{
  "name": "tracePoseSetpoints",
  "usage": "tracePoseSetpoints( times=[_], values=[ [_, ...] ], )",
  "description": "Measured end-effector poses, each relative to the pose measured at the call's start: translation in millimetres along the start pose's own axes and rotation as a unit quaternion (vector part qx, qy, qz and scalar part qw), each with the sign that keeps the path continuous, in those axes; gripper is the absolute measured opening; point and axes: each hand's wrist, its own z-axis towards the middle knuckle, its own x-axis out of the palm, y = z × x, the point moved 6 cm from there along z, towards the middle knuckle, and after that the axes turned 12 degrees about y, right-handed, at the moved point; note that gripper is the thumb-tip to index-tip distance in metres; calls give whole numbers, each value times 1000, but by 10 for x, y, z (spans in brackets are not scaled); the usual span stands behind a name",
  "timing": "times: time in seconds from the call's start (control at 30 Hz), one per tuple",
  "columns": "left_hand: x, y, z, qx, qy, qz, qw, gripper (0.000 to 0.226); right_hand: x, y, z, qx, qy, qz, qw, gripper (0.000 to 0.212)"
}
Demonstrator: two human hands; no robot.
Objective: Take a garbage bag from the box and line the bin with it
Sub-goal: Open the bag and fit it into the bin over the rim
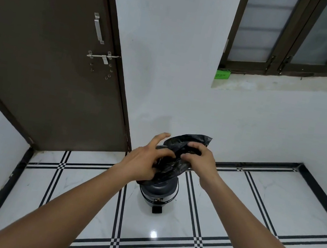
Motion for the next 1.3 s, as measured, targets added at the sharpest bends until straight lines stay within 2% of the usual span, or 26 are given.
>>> tracePoseSetpoints(
  times=[0.07, 0.13, 0.2, 0.27, 0.37, 0.43, 0.47, 0.53, 0.6, 0.7, 0.77, 0.83, 0.87, 0.93, 1.0, 1.03, 1.07, 1.1, 1.13, 1.2, 1.23, 1.27, 1.3],
  values=[
    [-5, -51, 107, -24, 30, -82, 996, 67, 51, 45, 14, -12, 53, -1, 999, 47],
    [-46, -52, 214, -66, 19, -69, 995, 56, 79, 103, 2, -33, 85, -21, 996, 46],
    [-103, -33, 265, -107, -10, -16, 994, 35, 45, 152, -12, -54, 65, -53, 995, 42],
    [-163, -3, 275, -117, -59, -35, 991, 19, -60, 205, -16, -80, 2, -145, 986, 35],
    [-263, 75, 267, -93, -124, -65, 986, 19, -125, 227, -12, -69, -14, -377, 924, 33],
    [-322, 140, 248, -99, -131, -48, 985, 28, -200, 145, 12, -13, -23, -459, 888, 33],
    [-343, 168, 232, -112, -127, -29, 985, 32, -253, 111, 18, 25, -34, -458, 888, 33],
    [-367, 220, 195, -148, -113, 15, 982, 38, -343, 45, 18, 91, -46, -390, 915, 24],
    [-351, 281, 167, -179, -95, 81, 976, 46, -398, 14, 42, 102, -63, -318, 940, 10],
    [-268, 391, 183, -218, -38, 107, 969, 50, -408, 4, 111, 56, -90, -310, 945, 28],
    [-220, 415, 222, -233, 27, 92, 968, 51, -347, 37, 129, 30, -90, -326, 941, 47],
    [-238, 418, 244, -253, 49, 48, 965, 59, -277, 104, 143, 16, -91, -346, 933, 59],
    [-280, 401, 241, -262, 25, 33, 964, 64, -249, 179, 130, -8, -107, -355, 929, 65],
    [-412, 318, 194, -255, -95, 58, 960, 70, -161, 374, 68, -114, -150, -385, 904, 75],
    [-460, 239, 116, -221, -195, 102, 950, 75, -25, 484, -23, -242, -174, -420, 857, 75],
    [-423, 245, 88, -210, -209, 122, 947, 77, 38, 431, -21, -278, -168, -445, 835, 74],
    [-336, 292, 79, -212, -182, 140, 950, 75, 105, 328, 15, -282, -144, -489, 813, 73],
    [-215, 378, 78, -227, -116, 148, 956, 69, 164, 169, 94, -238, -83, -551, 795, 67],
    [-61, 485, 49, -254, -12, 143, 957, 59, 210, -31, 156, -143, 9, -612, 778, 57],
    [279, 644, -100, -314, 220, 80, 920, 41, 212, -459, 62, 113, 219, -669, 701, 35],
    [377, 688, -159, -331, 278, 43, 901, 36, 199, -569, -20, 194, 291, -658, 667, 33],
    [431, 732, -202, -338, 283, 13, 898, 33, 227, -602, -73, 226, 320, -633, 668, 34],
    [413, 767, -179, -338, 239, -2, 910, 36, 249, -569, -47, 209, 305, -615, 696, 34]
  ],
)
